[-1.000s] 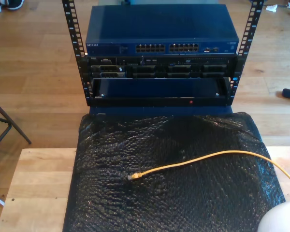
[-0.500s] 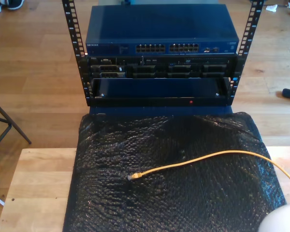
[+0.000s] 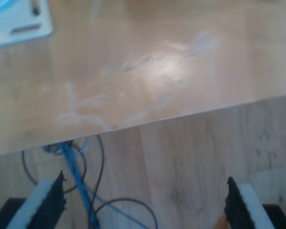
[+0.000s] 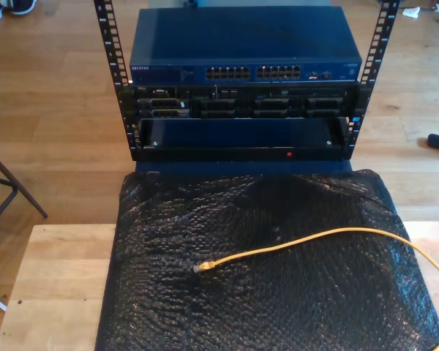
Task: Grab the cable and plug it in
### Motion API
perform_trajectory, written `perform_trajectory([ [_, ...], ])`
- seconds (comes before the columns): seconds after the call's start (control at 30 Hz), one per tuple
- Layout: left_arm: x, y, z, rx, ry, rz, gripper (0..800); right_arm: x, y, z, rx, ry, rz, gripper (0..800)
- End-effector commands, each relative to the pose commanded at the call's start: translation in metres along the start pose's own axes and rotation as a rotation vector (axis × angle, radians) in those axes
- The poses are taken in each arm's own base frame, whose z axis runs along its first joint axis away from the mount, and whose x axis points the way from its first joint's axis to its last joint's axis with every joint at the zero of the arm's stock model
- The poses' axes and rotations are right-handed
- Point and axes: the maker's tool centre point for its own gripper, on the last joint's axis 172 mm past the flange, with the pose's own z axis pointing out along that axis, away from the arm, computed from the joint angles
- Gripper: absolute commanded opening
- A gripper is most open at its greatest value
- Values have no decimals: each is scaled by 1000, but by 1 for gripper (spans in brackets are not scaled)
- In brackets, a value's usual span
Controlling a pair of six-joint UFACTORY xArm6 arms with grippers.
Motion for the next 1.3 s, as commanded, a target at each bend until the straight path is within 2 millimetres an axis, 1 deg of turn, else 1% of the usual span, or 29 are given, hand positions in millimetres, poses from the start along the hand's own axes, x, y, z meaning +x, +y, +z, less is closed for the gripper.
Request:
perform_trajectory([
  [0.07,3,-9,-4,8,-1,-3,800,7,12,-12,-2,14,10,797],
  [0.27,15,-33,-3,25,22,-47,800,42,55,-33,-49,85,49,797],
  [0.4,24,-51,-3,32,29,-93,800,64,68,-40,-50,124,48,797],
  [0.5,30,-67,-9,47,25,-107,800,80,78,-38,-44,141,35,797],
  [0.63,37,-83,-9,85,48,-132,800,92,85,-37,-32,148,51,797],
  [0.8,45,-104,-9,145,98,-176,800,112,108,-37,-24,189,57,797],
  [0.87,45,-113,-9,172,112,-213,800,120,116,-35,-4,197,61,797],
  [0.97,36,-128,-13,234,105,-283,800,133,127,-30,25,213,73,797],
  [1.03,26,-134,-16,261,79,-316,800,143,133,-27,32,230,71,797],
  [1.1,22,-136,-15,262,74,-334,800,152,139,-28,22,250,73,797],
  [1.23,27,-141,-11,241,76,-331,800,186,158,-34,-9,313,62,797],
  [1.3,29,-142,-11,235,77,-338,800,199,166,-37,-17,337,60,797],
])
